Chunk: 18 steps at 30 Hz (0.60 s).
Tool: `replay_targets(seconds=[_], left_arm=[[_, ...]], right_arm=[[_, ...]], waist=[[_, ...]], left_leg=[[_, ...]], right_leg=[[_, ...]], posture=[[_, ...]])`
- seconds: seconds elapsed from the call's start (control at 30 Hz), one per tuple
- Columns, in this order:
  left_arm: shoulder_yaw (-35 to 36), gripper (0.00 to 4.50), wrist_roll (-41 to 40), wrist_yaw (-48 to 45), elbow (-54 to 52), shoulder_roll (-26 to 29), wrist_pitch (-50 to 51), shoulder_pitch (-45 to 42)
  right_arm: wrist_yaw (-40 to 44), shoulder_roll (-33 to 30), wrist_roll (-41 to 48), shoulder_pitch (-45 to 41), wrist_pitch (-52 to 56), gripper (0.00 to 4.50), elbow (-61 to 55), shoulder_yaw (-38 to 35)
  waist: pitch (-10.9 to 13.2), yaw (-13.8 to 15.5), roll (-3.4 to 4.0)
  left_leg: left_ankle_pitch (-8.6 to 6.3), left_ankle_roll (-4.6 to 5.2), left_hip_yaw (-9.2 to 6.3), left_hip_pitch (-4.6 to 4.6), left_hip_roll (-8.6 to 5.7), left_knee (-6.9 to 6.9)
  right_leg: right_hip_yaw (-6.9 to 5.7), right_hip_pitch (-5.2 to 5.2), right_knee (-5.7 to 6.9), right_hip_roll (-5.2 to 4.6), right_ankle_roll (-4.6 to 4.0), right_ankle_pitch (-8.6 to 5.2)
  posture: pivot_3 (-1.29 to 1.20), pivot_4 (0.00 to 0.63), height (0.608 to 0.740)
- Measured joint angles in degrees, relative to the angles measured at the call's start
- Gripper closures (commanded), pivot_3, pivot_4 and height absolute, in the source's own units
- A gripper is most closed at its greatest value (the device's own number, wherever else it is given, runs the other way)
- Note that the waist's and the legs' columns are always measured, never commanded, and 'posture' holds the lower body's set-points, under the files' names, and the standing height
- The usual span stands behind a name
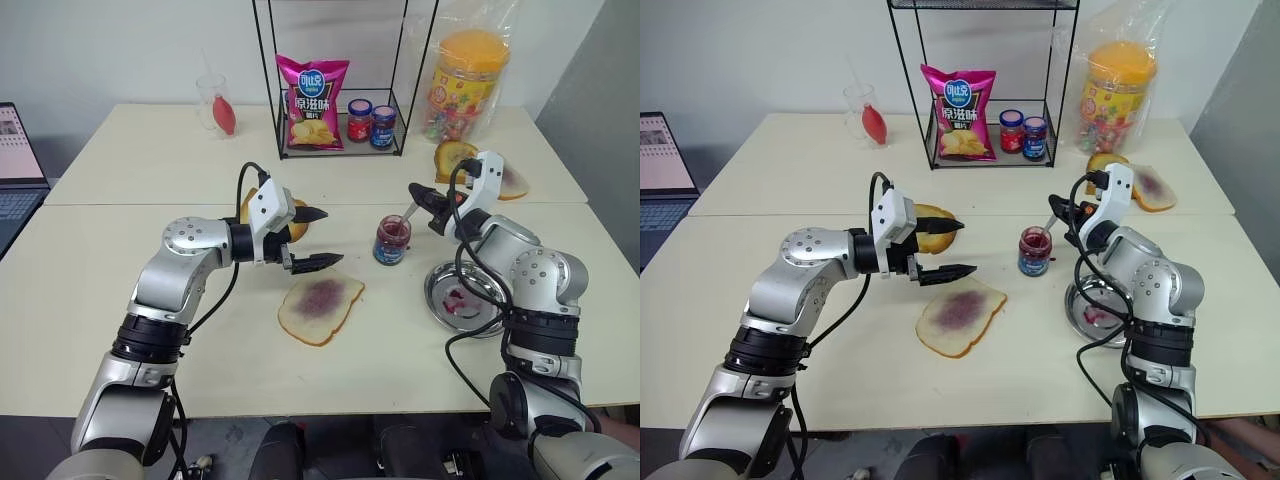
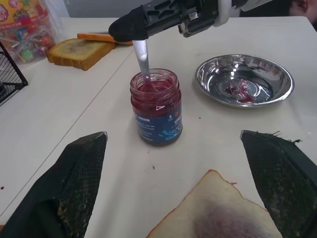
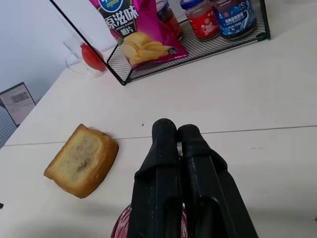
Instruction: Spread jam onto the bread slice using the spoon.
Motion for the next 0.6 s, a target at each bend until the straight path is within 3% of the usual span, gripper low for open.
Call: replay_targets(seconds=[0.6], left_arm=[[-0.04, 0.0, 0.13, -0.42, 0.57, -0.26, -1.22, -0.28]], right_arm=[[-6.48, 0.99, 6.52, -2.27, 3.3, 4.47, -0.14, -5.53]], waist=[[0.0, -0.32, 0.0]], left_leg=[[0.0, 0.0, -0.01, -0.01, 0.0, 0.0]], right_leg=[[-0.02, 0.0, 0.01, 0.0, 0.0, 0.0]], posture=[[0.0, 0.15, 0.74]])
